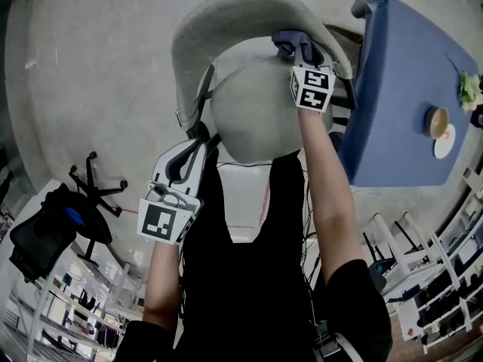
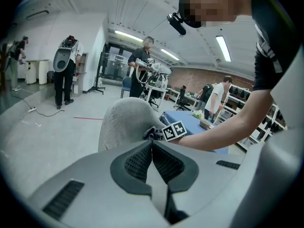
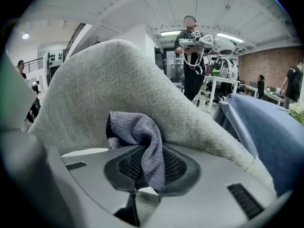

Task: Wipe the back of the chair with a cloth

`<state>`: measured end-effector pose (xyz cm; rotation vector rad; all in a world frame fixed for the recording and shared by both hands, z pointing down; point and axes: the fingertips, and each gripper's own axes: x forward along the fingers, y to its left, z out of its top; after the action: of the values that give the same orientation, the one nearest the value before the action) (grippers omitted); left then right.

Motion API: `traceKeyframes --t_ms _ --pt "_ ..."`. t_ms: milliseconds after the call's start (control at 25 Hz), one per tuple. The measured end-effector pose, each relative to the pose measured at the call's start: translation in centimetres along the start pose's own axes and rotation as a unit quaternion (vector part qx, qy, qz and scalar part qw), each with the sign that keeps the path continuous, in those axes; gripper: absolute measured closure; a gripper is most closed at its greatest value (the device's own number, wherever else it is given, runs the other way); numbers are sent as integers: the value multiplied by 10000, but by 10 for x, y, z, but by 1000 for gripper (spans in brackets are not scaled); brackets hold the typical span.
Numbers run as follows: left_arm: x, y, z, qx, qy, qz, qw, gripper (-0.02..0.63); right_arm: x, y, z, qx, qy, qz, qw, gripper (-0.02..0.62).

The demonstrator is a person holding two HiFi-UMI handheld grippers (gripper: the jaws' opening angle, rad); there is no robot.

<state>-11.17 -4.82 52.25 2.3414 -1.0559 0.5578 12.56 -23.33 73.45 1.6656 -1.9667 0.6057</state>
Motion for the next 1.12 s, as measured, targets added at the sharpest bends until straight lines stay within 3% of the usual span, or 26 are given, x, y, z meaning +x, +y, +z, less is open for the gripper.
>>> traceKeyframes --t_ms 280,680,1120 --pt "-1 -6 0 26 -4 -35 10000 581 -11 -21 -9 80 17 -223 9997 506" --pt "-5 -9 7 54 -51 -24 10000 581 -29 -40 -26 599 138 -560 9965 508" --pt "-32 -4 30 -3 -363 117 9993 581 -68 -51 -25 591 368 -764 9946 508"
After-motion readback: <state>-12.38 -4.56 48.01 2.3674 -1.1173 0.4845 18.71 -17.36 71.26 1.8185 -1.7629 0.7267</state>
